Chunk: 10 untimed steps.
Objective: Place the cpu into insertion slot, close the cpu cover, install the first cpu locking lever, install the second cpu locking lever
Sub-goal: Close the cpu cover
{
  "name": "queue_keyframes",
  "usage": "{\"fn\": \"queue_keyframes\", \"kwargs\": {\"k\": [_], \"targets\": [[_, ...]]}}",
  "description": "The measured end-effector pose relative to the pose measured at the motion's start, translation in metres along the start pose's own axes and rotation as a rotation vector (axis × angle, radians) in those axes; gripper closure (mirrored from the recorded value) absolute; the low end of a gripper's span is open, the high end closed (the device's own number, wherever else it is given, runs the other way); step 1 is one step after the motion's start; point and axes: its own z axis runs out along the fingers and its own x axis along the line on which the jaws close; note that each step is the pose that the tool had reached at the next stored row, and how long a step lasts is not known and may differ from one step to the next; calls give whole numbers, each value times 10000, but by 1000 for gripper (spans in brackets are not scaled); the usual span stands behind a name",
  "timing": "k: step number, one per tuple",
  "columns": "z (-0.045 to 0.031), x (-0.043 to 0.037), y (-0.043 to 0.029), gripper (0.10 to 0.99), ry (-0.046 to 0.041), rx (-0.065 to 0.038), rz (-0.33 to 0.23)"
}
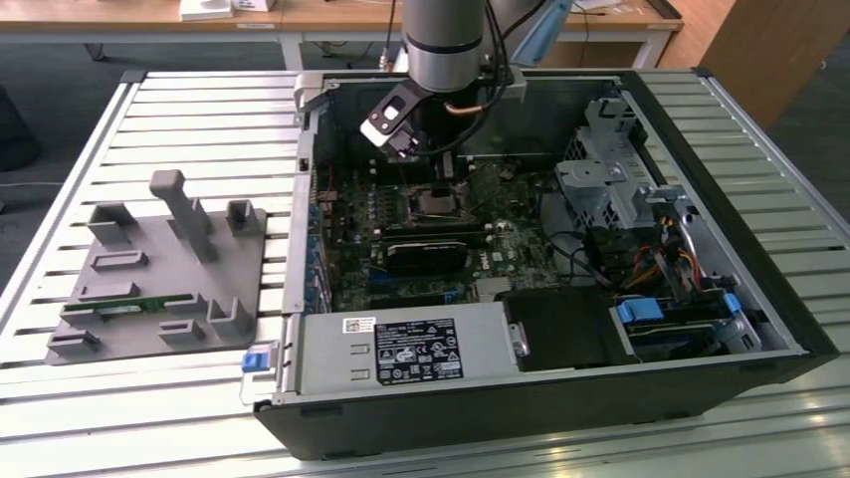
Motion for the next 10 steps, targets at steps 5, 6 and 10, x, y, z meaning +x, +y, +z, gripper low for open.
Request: {"fn": "queue_keyframes", "kwargs": {"k": [5, 6, 10], "targets": [[-20, 0, 1, 980, 2, -1, 0], [-20, 0, 2, 980, 4, -3, 0], [-37, 0, 3, 980, 0, 0, -1]]}}
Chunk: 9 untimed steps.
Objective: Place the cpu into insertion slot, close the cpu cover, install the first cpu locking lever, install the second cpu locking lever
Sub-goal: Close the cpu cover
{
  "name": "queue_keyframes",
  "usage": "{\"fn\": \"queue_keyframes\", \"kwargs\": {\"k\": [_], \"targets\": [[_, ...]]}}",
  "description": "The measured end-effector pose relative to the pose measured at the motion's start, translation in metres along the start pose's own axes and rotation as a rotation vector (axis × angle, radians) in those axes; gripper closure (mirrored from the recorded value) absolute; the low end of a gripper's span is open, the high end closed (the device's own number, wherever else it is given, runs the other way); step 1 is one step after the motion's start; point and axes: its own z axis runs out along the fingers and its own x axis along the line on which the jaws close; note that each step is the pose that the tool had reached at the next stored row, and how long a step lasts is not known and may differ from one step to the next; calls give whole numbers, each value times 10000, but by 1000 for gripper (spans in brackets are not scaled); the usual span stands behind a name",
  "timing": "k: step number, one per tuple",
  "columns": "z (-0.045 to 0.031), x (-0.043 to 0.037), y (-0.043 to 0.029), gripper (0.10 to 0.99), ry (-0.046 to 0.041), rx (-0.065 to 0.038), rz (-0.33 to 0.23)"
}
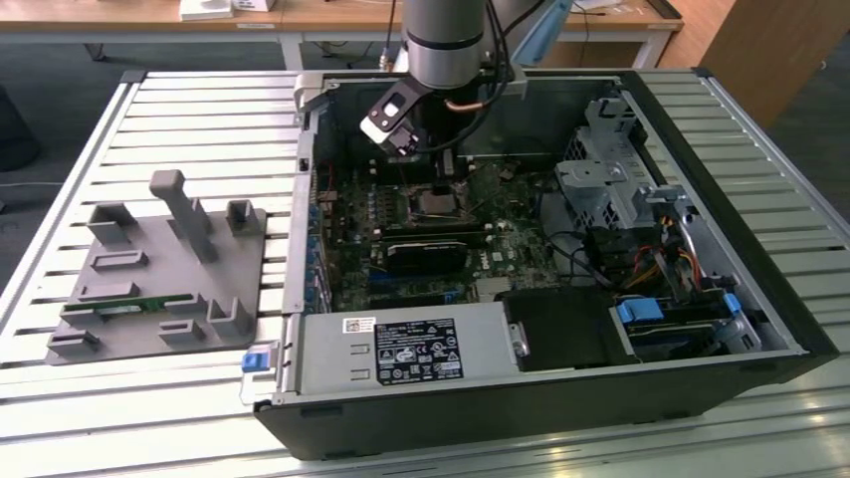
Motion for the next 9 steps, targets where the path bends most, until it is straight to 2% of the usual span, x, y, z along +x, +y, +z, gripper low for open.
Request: {"fn": "queue_keyframes", "kwargs": {"k": [9], "targets": [[-23, -1, 2, 980, 26, 2, 3]]}}
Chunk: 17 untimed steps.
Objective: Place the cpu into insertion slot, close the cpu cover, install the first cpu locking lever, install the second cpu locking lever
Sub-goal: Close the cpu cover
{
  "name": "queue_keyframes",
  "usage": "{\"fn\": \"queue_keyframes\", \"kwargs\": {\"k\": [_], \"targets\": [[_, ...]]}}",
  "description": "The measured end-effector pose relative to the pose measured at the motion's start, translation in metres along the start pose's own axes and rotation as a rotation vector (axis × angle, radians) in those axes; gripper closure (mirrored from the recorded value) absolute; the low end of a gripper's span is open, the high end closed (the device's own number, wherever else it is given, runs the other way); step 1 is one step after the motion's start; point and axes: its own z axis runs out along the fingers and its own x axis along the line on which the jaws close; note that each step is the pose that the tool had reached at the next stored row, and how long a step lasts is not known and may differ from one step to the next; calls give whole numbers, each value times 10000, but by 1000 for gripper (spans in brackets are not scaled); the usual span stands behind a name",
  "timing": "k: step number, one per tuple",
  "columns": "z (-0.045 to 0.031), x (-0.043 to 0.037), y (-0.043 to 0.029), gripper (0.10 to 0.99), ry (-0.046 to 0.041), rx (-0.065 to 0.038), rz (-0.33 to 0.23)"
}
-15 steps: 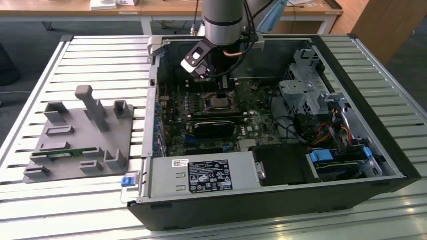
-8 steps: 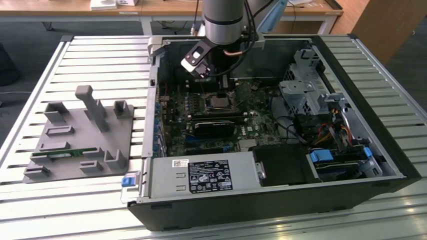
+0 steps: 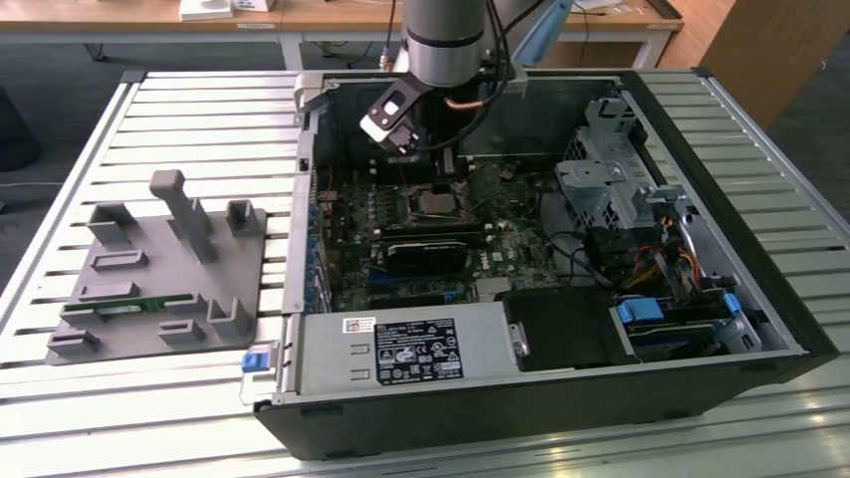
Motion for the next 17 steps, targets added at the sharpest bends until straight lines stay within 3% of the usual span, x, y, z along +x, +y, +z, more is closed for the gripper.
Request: {"fn": "queue_keyframes", "kwargs": {"k": [3, 7, 10, 17], "targets": [[-4, -2, 7, 980, 51, 11, 3], [-1, -3, 42, 980, 182, 43, 10], [-18, -4, 46, 980, 184, 55, 12], [-151, -7, 55, 980, 200, 58, 12]]}}
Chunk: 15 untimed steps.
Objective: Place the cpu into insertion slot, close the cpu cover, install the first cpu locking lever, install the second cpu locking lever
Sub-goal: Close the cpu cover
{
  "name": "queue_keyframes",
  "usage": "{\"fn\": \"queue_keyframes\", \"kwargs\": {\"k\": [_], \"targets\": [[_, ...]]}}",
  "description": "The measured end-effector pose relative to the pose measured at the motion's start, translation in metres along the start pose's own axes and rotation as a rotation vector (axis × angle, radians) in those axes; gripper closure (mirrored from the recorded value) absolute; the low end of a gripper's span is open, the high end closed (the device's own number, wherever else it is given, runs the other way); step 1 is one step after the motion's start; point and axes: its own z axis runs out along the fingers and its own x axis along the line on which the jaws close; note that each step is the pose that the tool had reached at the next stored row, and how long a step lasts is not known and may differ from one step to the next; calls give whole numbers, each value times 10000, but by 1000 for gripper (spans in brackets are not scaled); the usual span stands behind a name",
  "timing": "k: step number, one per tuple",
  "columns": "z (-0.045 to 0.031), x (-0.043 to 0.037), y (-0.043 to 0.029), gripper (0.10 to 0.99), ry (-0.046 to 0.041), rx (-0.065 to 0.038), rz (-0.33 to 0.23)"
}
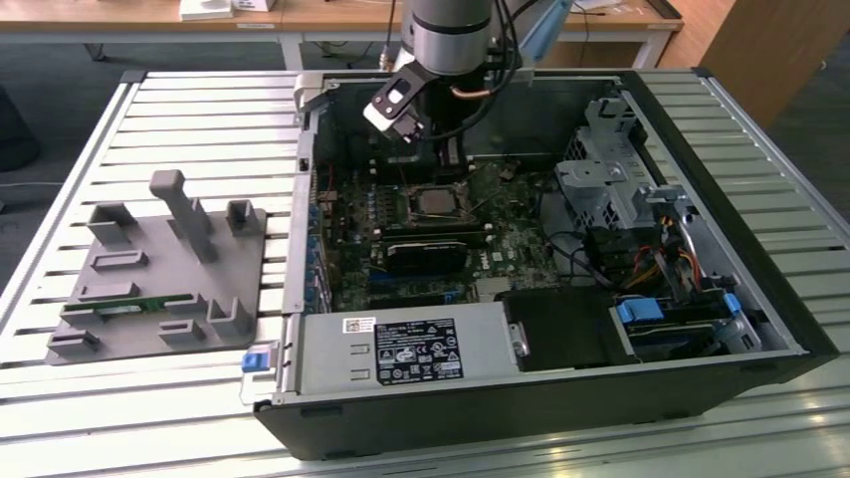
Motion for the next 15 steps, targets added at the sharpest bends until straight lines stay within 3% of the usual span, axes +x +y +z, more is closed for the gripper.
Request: {"fn": "queue_keyframes", "kwargs": {"k": [7, 10, 15], "targets": [[-230, -2, 13, 980, -2, 4, -1], [-242, -27, 13, 980, 1, 4, 0], [-243, -135, 17, 980, 20, 6, 1]]}}
